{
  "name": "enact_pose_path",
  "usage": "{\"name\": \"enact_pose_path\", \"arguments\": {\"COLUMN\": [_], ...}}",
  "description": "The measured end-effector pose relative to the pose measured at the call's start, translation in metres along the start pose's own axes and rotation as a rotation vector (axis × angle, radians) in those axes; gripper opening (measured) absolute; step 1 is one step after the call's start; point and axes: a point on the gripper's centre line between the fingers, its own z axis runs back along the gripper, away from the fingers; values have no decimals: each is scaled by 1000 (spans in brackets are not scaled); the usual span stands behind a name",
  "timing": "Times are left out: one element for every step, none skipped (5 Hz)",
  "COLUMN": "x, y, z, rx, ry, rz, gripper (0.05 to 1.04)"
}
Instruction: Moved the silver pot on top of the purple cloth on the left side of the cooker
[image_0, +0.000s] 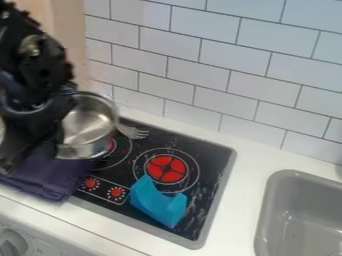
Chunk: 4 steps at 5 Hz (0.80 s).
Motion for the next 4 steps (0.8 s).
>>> {"name": "enact_pose_path", "arguments": {"x": [12,17,20,16], "y": [6,15,18,21], "z": [-10,-22,-27,-37], "rx": [27,75,90,112], "ry": [-7,-3,-8,14], "rz": [42,58,72,69], "gripper": [55,55,55,82]}}
